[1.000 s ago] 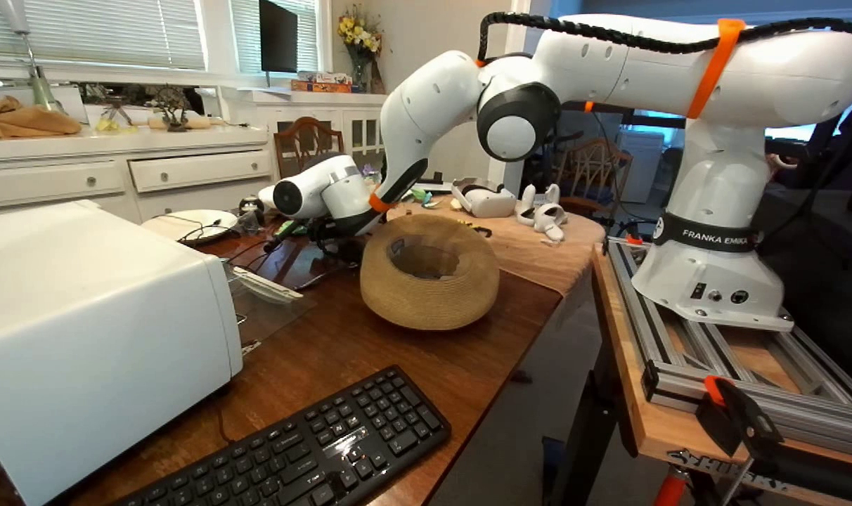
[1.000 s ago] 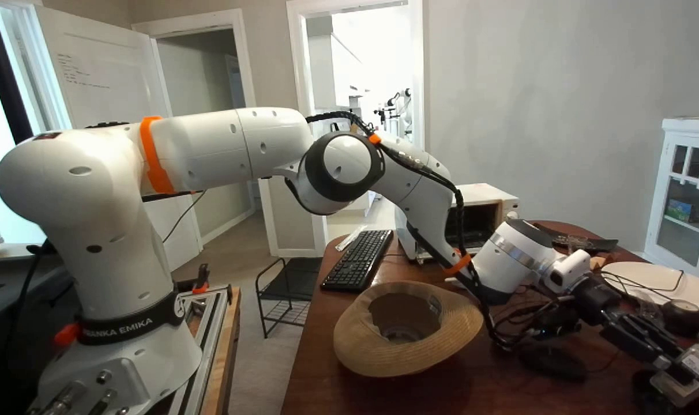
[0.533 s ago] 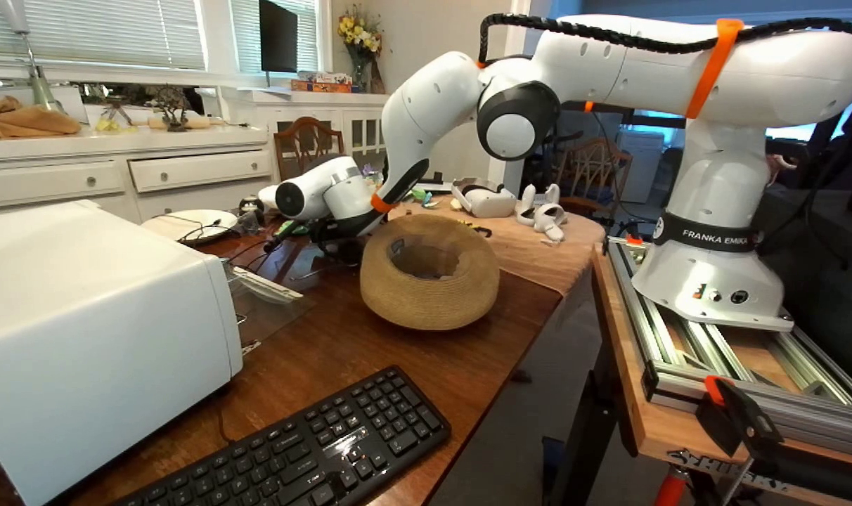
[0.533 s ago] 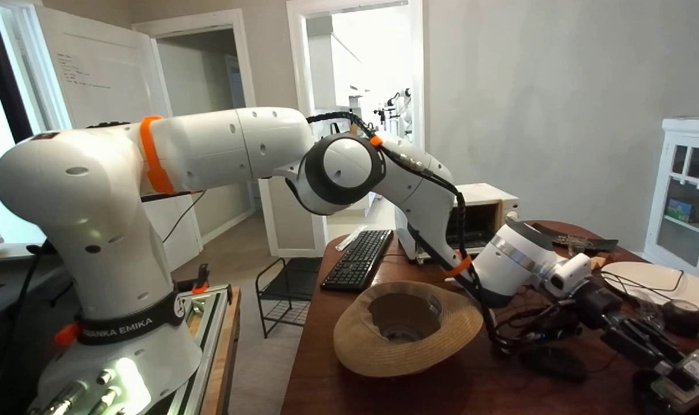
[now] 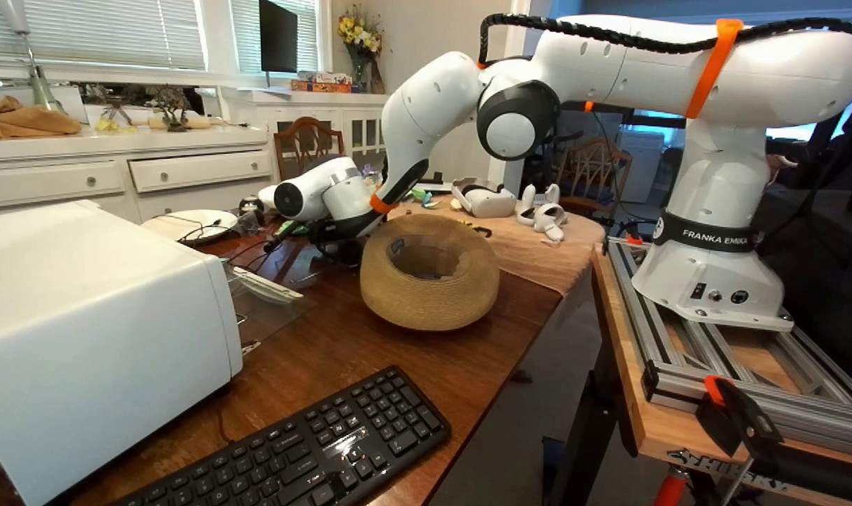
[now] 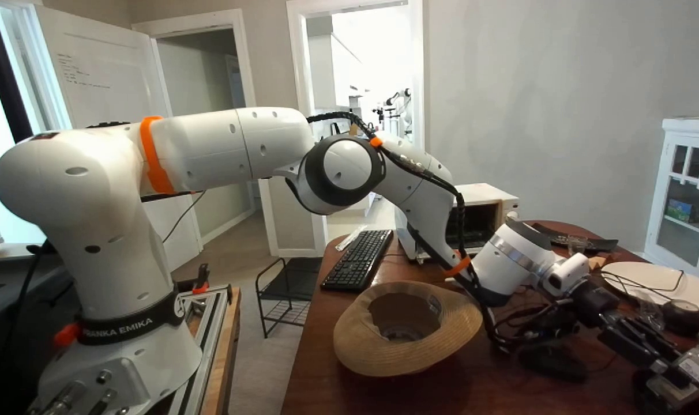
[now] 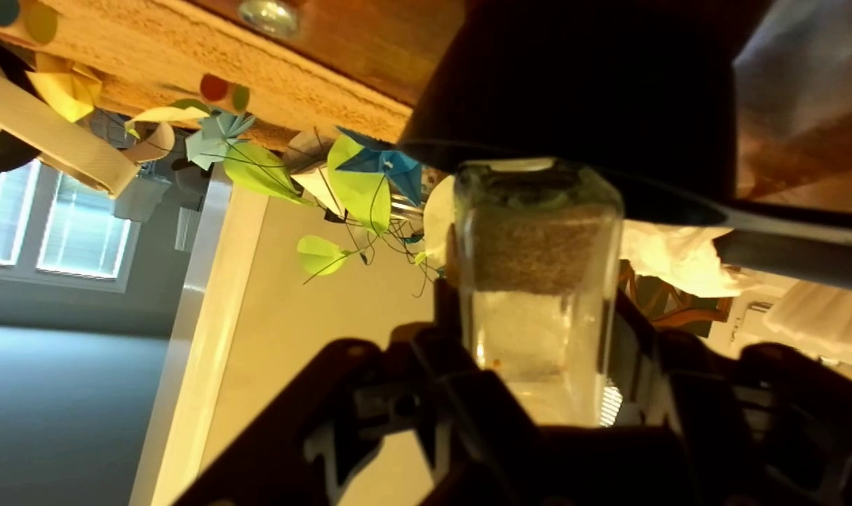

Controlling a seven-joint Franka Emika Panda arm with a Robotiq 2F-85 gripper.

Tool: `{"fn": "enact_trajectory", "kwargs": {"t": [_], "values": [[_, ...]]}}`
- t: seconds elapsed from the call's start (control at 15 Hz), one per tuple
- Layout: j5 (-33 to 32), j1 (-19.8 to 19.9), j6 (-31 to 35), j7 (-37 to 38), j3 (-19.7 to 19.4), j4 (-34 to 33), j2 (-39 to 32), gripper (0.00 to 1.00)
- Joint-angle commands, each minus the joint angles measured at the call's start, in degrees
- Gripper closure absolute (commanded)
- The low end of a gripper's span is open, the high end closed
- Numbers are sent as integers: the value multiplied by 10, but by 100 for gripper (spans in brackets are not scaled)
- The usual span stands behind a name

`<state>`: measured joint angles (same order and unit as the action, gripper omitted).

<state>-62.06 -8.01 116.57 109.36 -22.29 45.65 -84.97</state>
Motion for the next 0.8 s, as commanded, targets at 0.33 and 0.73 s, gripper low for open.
{"fn": "enact_trajectory", "kwargs": {"t": [0.33, 0.73], "values": [[-26, 4, -17, 18, 15, -12, -4, 77], [-43, -10, -20, 12, 18, -6, -4, 77]]}}
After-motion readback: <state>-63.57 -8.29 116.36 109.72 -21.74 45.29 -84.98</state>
